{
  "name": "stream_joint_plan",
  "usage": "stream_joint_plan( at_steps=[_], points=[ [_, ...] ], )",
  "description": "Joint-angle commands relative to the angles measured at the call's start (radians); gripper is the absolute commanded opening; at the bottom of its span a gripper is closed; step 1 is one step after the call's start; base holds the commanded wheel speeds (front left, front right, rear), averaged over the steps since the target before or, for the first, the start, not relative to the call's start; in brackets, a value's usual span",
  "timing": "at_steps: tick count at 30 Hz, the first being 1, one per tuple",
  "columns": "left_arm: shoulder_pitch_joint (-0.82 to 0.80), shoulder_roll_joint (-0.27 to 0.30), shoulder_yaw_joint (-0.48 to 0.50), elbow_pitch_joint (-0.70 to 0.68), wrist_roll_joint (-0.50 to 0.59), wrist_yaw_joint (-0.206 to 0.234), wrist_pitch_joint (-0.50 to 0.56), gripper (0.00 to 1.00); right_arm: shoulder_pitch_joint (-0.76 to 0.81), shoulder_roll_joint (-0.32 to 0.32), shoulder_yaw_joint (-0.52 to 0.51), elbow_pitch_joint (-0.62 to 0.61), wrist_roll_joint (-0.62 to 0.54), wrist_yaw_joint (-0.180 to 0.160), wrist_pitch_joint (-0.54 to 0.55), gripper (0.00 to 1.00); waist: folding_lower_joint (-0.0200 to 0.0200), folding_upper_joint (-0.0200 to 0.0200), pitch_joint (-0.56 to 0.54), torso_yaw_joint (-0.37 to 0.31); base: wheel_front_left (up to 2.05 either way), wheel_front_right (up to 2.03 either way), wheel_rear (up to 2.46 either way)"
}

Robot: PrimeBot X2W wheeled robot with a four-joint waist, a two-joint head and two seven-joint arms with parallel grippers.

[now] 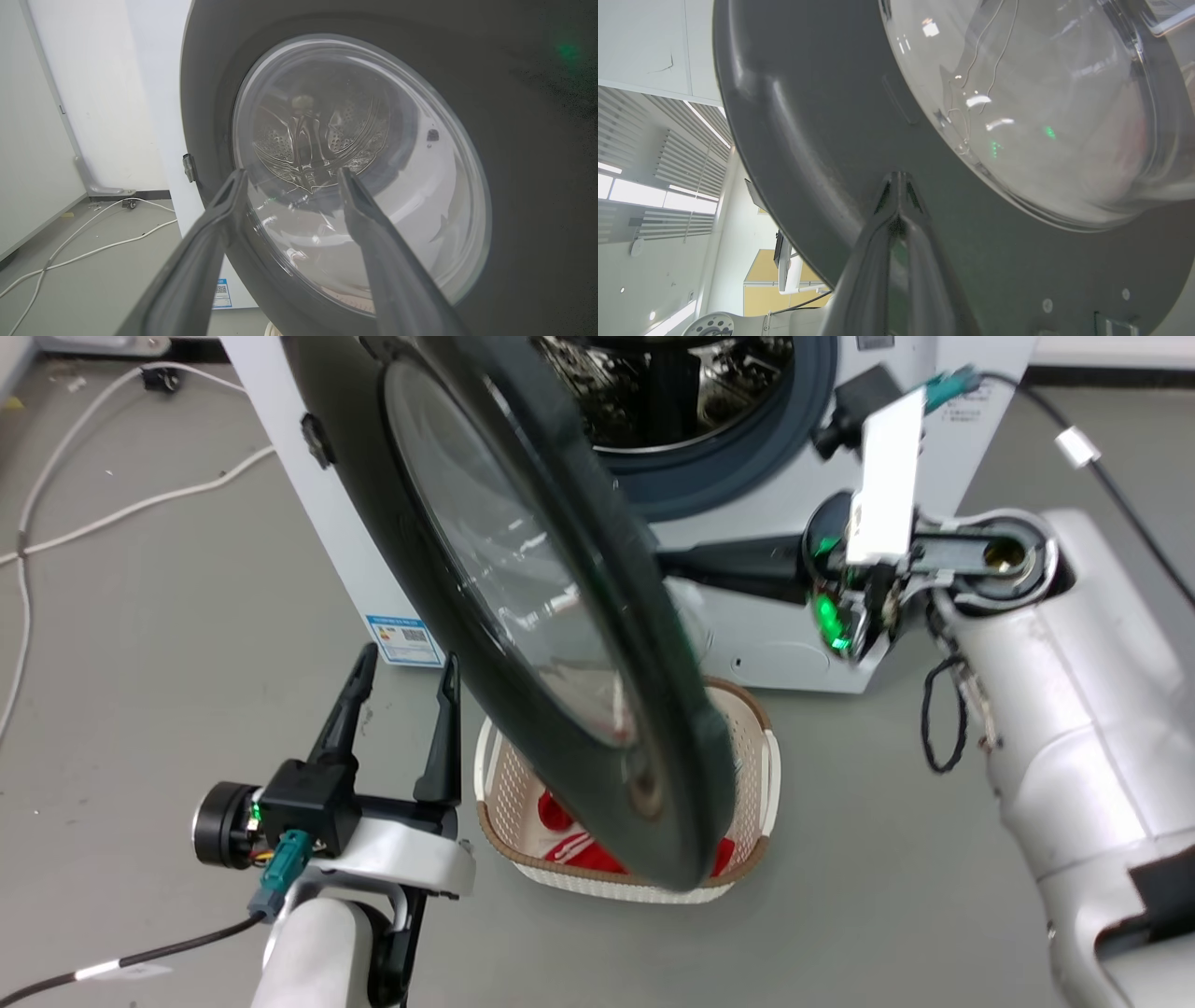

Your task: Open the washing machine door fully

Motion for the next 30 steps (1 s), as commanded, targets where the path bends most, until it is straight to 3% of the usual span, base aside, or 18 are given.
stream_joint_plan(
  at_steps=[1,8,13,25,26,27,28,29,30],
  points=[
    [0.017,-0.001,-0.004,0.004,0.0,-0.005,-0.002,1.0,0.038,0.014,0.015,-0.026,0.015,0.0,0.005,0.0,0.0001,0.0,-0.021,0.014,0.0,0.0,0.0],
    [0.039,-0.001,-0.018,0.013,-0.008,-0.001,-0.002,1.0,0.137,0.021,0.091,-0.126,0.059,0.0,-0.036,0.0,0.0001,0.0,-0.049,0.028,0.0,0.0,0.0],
    [0.048,-0.001,-0.021,0.013,-0.013,0.005,-0.002,1.0,0.192,0.019,0.123,-0.184,0.124,0.0,-0.135,0.0,0.0001,0.0,-0.057,0.025,0.0,0.0,0.0],
    [0.08,-0.001,0.018,0.012,-0.006,0.011,-0.002,1.0,0.447,-0.023,-0.078,-0.323,0.093,0.0,-0.628,0.0,0.0001,0.0,-0.095,-0.026,0.0,0.0,0.0],
    [0.083,-0.001,0.021,0.013,-0.007,0.012,-0.002,1.0,0.479,-0.027,-0.097,-0.336,0.092,0.0,-0.665,0.06,0.0001,0.0,-0.099,-0.03,0.0,0.0,0.0],
    [0.088,-0.001,0.024,0.014,-0.007,0.014,-0.002,1.0,0.508,-0.029,-0.114,-0.35,0.088,0.0,-0.701,0.4,0.0001,0.0,-0.102,-0.035,0.0,0.0,0.0],
    [0.092,-0.001,0.028,0.013,-0.008,0.016,-0.002,1.0,0.535,-0.034,-0.129,-0.365,0.077,0.0,-0.738,0.82,0.0001,0.0,-0.104,-0.041,0.0,0.0,0.0],
    [0.096,-0.001,0.031,0.013,-0.009,0.018,-0.002,1.0,0.565,-0.037,-0.145,-0.381,0.067,0.0,-0.777,1.0,0.0001,0.0,-0.107,-0.045,0.0,0.0,0.0],
    [0.098,-0.001,0.035,0.012,-0.009,0.018,-0.002,1.0,0.594,-0.035,-0.159,-0.395,0.064,0.0,-0.811,1.0,0.0001,0.0,-0.108,-0.049,0.0,0.0,0.0]
  ],
)
